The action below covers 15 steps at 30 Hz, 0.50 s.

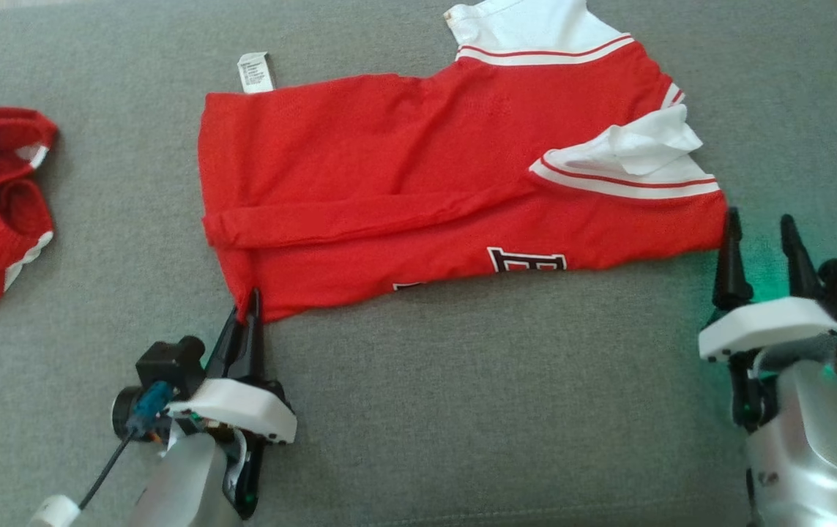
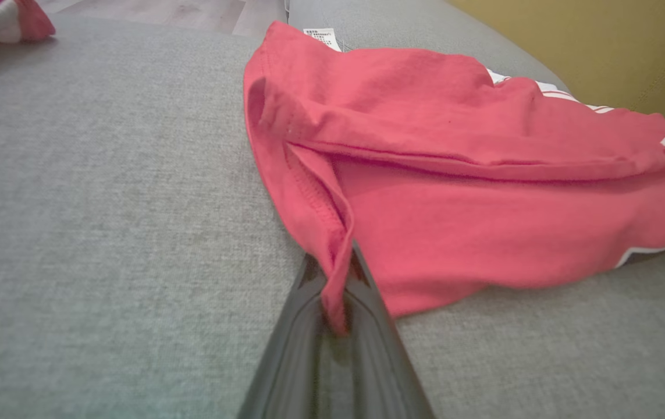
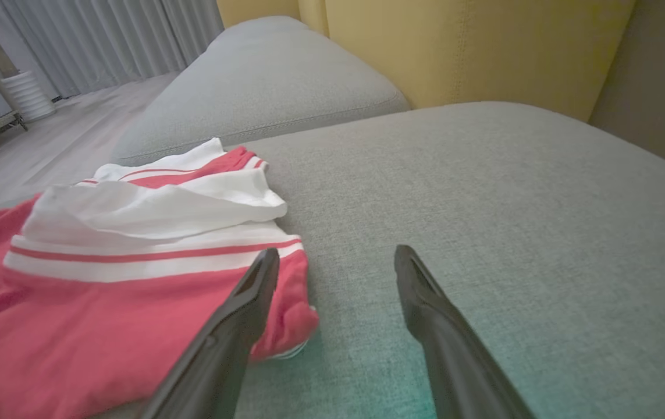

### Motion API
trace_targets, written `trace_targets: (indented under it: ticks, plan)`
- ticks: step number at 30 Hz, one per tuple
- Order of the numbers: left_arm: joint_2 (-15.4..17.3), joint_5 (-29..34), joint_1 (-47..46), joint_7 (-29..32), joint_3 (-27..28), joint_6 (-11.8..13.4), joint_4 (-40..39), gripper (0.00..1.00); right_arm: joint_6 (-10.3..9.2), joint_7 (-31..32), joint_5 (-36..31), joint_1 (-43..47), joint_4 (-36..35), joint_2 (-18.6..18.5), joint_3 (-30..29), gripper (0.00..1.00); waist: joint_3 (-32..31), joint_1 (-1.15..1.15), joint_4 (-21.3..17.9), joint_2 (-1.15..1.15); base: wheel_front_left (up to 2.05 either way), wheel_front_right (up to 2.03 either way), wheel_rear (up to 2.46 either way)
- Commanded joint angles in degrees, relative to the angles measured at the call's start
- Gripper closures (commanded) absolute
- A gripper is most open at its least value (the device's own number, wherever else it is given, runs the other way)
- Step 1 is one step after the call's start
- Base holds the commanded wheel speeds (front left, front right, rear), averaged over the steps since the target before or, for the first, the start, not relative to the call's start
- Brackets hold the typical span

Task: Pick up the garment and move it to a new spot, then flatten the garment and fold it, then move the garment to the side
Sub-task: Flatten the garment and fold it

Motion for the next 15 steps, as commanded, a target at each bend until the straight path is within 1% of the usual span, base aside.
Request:
trace_targets:
  ticks: [1, 6, 10, 11, 12, 13, 15]
  plan:
    - [0.5, -0.2, -0.9, 0.0, 1.3, -0.1, -0.4, 1.00, 0.14, -0.6, 0.4, -2.0, -0.6, -0.1, 1.3, 0.00, 0.2, 0.00, 0.2, 0.00, 0.00, 0.00, 0.00]
    - [0.5, -0.1, -1.4, 0.0, 0.6, -0.2, -0.5, 1.00, 0.14, -0.6, 4.7, -4.9, 4.6, -0.1, 1.8, 0.00, 0.8, 0.00, 1.2, 0.00, 0.00, 0.00, 0.00]
    - [0.5, -0.5, -1.0, 0.0, 0.1, -0.3, -0.8, 1.00, 0.14, -0.6, 6.4, -5.5, 10.1, -0.1, 3.7, 0.00, 0.8, 0.00, 1.7, 0.00, 0.00, 0.00, 0.00]
    - [0.5, -0.6, -0.8, 0.0, 0.0, -0.3, -0.9, 1.00, 0.14, -0.6, 7.0, -5.6, 11.7, -0.1, 4.0, 0.18, 0.7, 0.00, 1.8, 0.00, 0.00, 0.00, 0.00]
    - [0.5, -0.8, -0.6, 0.0, 0.0, -0.3, -0.9, 1.00, 0.14, -0.6, 7.9, -5.9, 12.9, -0.1, 4.6, 0.70, 0.7, 0.00, 1.8, 0.00, 0.00, 0.00, 0.00]
    - [0.5, -1.4, -0.3, 0.0, -0.1, -0.3, -1.0, 1.00, 0.14, -0.6, 9.8, -6.2, 14.7, -0.1, 5.9, 1.00, 0.5, 0.00, 1.9, 0.00, 0.00, 0.00, 0.00]
    - [0.5, -2.0, -0.1, 0.0, -0.3, -0.3, -1.7, 1.00, 0.14, -0.6, 11.9, -6.4, 14.8, -0.1, 6.7, 1.00, 0.2, 0.00, 1.8, 0.00, 0.00, 0.00, 0.00]
